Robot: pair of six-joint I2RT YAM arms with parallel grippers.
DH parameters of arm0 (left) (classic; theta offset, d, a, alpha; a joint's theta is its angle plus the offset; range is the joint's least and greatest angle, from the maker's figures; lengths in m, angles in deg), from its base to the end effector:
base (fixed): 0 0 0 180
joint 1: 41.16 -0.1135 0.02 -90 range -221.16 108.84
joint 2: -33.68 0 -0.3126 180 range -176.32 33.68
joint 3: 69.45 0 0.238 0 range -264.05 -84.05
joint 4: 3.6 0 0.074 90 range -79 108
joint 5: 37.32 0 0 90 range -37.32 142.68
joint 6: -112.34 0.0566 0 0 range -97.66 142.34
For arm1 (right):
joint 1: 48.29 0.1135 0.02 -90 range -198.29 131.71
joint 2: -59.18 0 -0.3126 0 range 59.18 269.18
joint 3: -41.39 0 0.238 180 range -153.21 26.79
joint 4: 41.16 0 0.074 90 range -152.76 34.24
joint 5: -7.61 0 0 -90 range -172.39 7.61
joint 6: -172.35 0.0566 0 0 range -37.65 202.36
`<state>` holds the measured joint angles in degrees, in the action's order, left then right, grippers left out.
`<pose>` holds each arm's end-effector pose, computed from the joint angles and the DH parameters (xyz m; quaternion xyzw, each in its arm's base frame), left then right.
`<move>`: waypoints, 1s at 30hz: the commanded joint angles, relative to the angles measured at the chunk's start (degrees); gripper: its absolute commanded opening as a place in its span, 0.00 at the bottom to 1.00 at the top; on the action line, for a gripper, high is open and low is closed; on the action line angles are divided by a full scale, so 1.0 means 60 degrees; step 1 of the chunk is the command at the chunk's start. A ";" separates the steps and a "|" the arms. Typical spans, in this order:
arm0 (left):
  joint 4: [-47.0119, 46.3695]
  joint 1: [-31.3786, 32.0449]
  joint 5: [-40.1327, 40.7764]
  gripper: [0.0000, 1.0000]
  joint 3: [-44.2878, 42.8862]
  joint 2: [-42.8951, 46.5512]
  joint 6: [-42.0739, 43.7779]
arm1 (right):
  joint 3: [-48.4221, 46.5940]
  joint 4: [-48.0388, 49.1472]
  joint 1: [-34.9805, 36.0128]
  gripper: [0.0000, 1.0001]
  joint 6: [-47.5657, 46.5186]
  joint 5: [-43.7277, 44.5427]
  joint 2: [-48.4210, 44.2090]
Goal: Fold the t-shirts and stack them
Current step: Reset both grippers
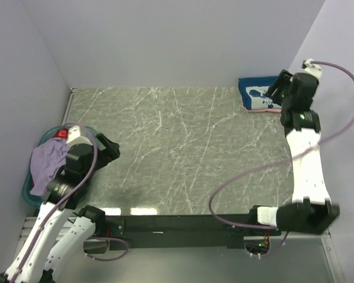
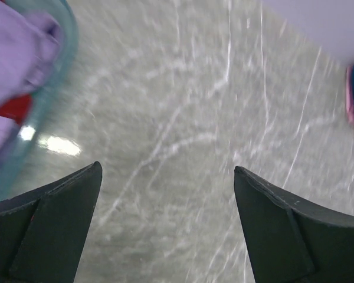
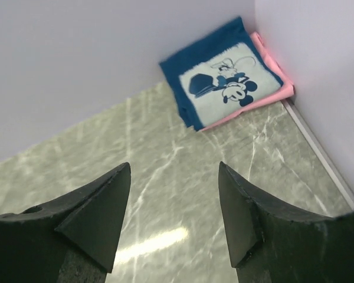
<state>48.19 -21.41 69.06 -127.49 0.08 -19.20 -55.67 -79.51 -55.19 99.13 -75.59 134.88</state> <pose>0.0903 -0.0155 0.3260 -0.2325 0.8163 -0.1576 0.5048 0.2861 -0.0414 0.4651 0.1992 0.7781 0.0036 0.5957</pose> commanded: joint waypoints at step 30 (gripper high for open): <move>0.0189 0.0019 0.4403 0.99 0.0428 0.4795 0.0244 | 0.7532 -0.0100 0.2394 0.89 -0.0863 0.0974 -1.1225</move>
<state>53.11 -21.39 93.22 -125.57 27.86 -18.80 -10.38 -83.64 -41.39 94.82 -69.95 67.41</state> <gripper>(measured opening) 0.994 0.893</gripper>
